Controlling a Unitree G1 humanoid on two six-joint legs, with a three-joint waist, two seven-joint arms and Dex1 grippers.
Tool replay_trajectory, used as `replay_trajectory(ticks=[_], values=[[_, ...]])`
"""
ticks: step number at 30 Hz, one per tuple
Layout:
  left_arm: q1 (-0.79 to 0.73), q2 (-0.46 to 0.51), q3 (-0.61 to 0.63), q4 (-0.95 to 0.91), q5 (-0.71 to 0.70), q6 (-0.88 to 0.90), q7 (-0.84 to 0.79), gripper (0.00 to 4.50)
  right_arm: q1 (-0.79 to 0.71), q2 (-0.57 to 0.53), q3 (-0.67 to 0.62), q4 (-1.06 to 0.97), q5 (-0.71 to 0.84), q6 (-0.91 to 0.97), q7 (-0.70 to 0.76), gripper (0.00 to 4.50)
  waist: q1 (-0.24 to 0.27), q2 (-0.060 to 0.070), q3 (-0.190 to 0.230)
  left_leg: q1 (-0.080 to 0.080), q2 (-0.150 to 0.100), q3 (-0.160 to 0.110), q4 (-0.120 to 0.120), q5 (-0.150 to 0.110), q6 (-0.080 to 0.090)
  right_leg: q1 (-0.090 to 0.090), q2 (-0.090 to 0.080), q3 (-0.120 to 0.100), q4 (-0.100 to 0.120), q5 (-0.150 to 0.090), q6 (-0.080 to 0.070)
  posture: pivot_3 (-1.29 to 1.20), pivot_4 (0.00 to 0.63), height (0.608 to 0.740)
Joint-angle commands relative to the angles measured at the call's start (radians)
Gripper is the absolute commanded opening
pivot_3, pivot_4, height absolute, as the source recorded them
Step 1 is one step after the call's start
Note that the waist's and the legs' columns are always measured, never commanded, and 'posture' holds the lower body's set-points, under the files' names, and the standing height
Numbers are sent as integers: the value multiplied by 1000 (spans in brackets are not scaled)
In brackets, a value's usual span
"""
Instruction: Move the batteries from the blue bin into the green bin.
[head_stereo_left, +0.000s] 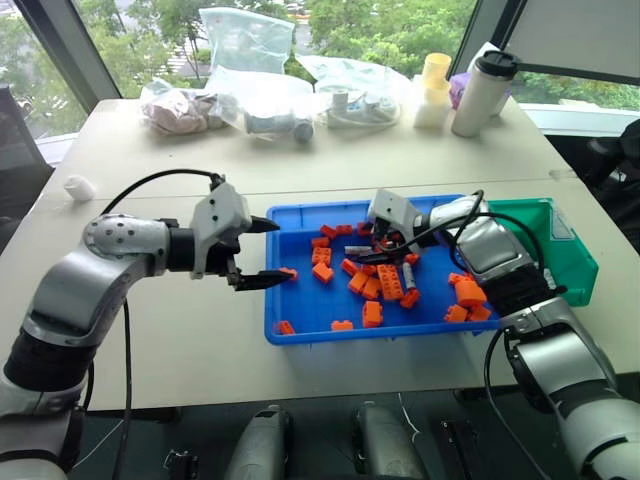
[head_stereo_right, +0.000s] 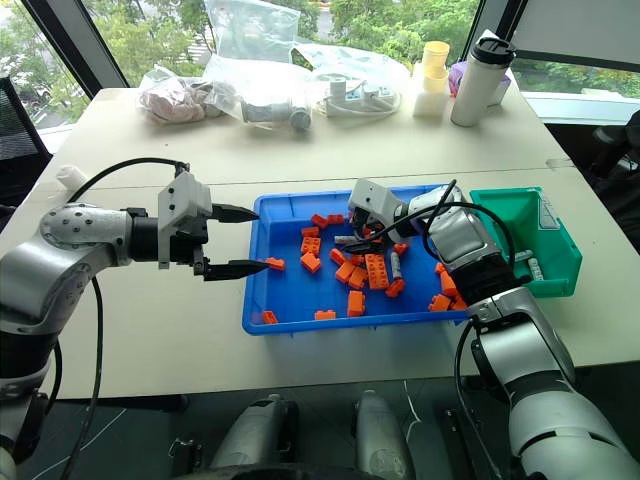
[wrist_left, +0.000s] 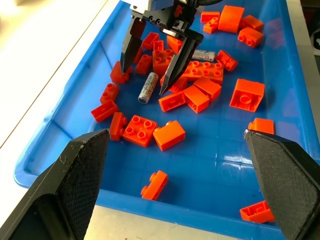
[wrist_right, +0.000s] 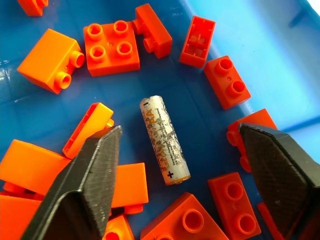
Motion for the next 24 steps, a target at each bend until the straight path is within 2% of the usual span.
replay_trajectory(ticks=[1, 8, 9, 11, 14, 17, 21, 24], values=[[-5, -2, 13, -14, 5, -22, 4, 4500, -21, 8, -14, 16, -5, 19, -11, 3861, 0, 0, 0, 0, 0, 0, 0, 0, 0, 0, 0, 0, 0, 0, 0, 0, 150, 740], [-10, -7, 12, -11, 11, -23, 4, 4500, -2, -6, 2, -12, -8, 2, 36, 3861, 0, 0, 0, 0, 0, 0, 0, 0, 0, 0, 0, 0, 0, 0, 0, 0, 150, 740], [-11, -8, 11, -11, 12, -23, 3, 4500, 1, -6, 4, -16, -8, 2, 43, 3621, 0, 0, 0, 0, 0, 0, 0, 0, 0, 0, 0, 0, 0, 0, 0, 0, 150, 740], [-12, -8, 11, -11, 13, -24, 2, 4500, 5, -4, 8, -21, -10, 0, 52, 3012, 0, 0, 0, 0, 0, 0, 0, 0, 0, 0, 0, 0, 0, 0, 0, 0, 150, 740], [-16, -9, 9, -8, 17, -24, 0, 4500, 8, -1, 26, -17, -24, -22, 66, 1400, 0, 0, 0, 0, 0, 0, 0, 0, 0, 0, 0, 0, 0, 0, 0, 0, 150, 740], [-19, -7, 12, -7, 17, -22, -2, 4500, 0, 3, 27, -6, -32, -40, 65, 3, 0, 0, 0, 0, 0, 0, 0, 0, 0, 0, 0, 0, 0, 0, 0, 0, 150, 740], [-12, -2, 16, -19, 14, -15, -1, 4500, -13, 0, -5, -14, -18, -37, 52, 32, 0, 0, 0, 0, 0, 0, 0, 0, 0, 0, 0, 0, 0, 0, 0, 0, 150, 740], [-14, -1, 18, -21, 14, -15, 1, 4500, -25, -13, -112, -59, 64, 54, 30, 32, 0, 0, 0, 0, 0, 0, 0, 0, 0, 0, 0, 0, 0, 0, 0, 0, 150, 740]])
